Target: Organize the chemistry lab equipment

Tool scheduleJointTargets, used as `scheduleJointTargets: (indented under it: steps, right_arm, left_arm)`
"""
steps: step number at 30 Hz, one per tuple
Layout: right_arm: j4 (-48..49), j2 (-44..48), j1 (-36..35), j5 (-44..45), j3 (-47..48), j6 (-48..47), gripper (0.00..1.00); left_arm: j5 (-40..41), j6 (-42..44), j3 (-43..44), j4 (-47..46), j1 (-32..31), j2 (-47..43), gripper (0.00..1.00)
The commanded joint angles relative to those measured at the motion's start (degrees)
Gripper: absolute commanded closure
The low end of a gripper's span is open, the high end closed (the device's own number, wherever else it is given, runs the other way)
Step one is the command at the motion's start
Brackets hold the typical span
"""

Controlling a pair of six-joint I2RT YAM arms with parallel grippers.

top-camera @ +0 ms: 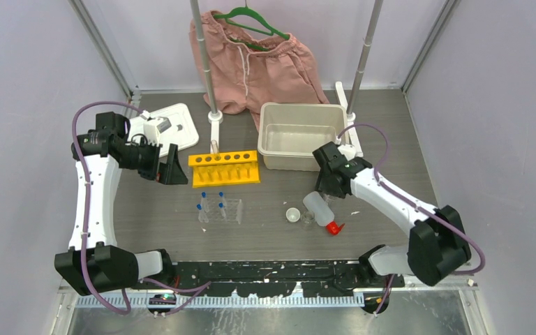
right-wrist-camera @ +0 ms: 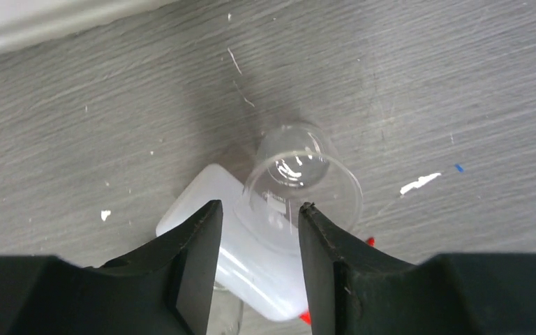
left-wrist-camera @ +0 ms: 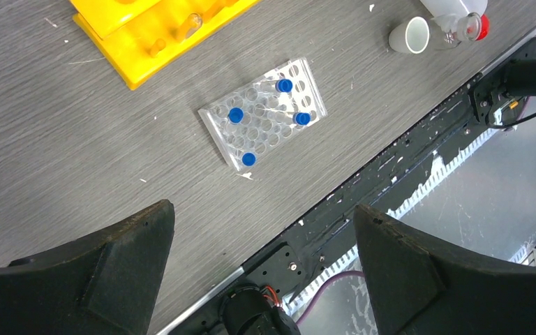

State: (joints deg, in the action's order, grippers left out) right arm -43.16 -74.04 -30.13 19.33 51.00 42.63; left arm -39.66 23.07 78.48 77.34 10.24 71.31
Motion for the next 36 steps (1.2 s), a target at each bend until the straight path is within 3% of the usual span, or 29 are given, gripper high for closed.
scheduleJointTargets:
  steps: [1, 6, 10, 12, 19, 24, 29, 36]
  right_arm:
    - [6.4, -3.7, 1.5, -2.2, 1.8, -2.3, 0.53]
    - [8.4, -6.3, 1.8, -0.7, 1.6, -2.5, 0.66]
    - [7.5, -4.6, 1.9, 1.5, 1.7, -2.7, 0.93]
    - [6.0, -2.1, 1.9, 2.1, 2.4, -2.9, 0.99]
    - [-5.8, 5.1, 1.9, 3.4, 13.3, -4.5, 0.99]
    - [-13.4, 2.3, 1.9, 1.6, 28.3, -6.4, 0.99]
    - [-15.2, -6.3, 1.9, 1.4, 41.7, -9.8, 0.99]
    - [-17.4, -29.0, 3.4, 4.9, 60.1, -16.8, 0.99]
  left_arm:
    - [-1.0, 1.0, -0.3, -1.0, 0.3, -2.0, 0.0]
    - [-1.2, 1.1, -0.1, -1.0, 0.3, -1.8, 0.01]
    - [-1.2, 1.4, -0.2, -1.3, 0.3, -2.0, 0.02]
    - [-1.2, 1.4, -0.4, -1.5, 0.4, -2.0, 0.02]
    - [-1.9, 1.4, -0.7, -2.1, 0.4, -2.0, 0.02]
    - [-2.1, 1.7, -0.8, -2.0, 0.4, -2.1, 0.02]
    - [-2.4, 2.5, -0.4, -1.2, 0.3, -2.5, 0.02]
    - [-3.3, 2.4, -0.4, -1.2, 0.4, -3.1, 0.02]
